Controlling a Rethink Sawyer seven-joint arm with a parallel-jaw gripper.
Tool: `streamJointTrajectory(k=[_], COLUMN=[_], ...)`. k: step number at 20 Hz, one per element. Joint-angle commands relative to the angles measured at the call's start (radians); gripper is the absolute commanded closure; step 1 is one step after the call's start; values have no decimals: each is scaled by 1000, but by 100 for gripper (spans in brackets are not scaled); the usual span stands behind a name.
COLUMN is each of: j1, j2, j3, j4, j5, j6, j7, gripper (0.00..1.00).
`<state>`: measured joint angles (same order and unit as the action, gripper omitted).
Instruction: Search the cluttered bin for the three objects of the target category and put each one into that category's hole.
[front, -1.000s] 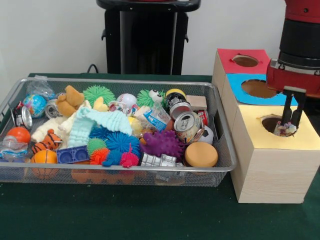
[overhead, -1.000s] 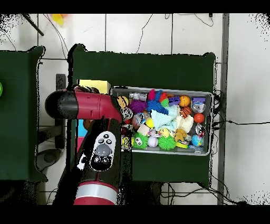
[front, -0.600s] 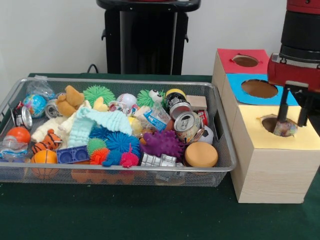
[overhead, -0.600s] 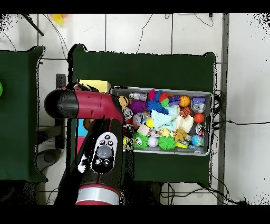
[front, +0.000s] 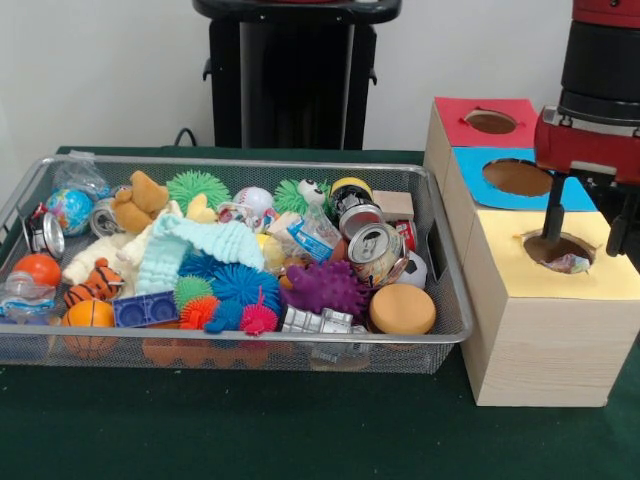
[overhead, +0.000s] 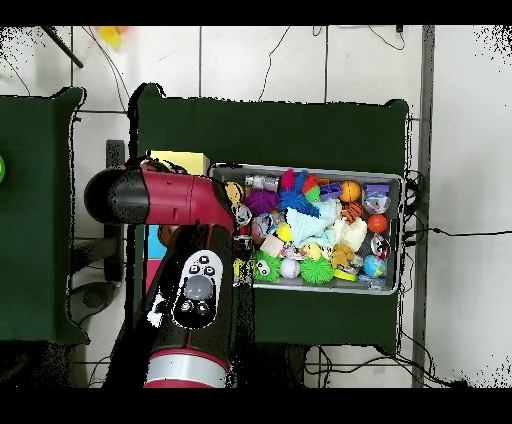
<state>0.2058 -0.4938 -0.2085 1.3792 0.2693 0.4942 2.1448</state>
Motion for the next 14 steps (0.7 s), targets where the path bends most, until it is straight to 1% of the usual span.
streamJointTrajectory(k=[1,5,6,8,11,13,14], j1=[-34,-50,-56,-67,-101,-119,-122], j2=[0,-39,-50,-77,-109,-116,-111], j3=[27,22,24,24,59,83,89], j4=[51,69,87,118,173,193,189], j5=[-41,-44,-43,-49,-52,-54,-56], j6=[100,133,128,109,55,34,29], j7=[78,59,57,44,10,-6,-7], gripper=[0,0,0,0,0,0,0])
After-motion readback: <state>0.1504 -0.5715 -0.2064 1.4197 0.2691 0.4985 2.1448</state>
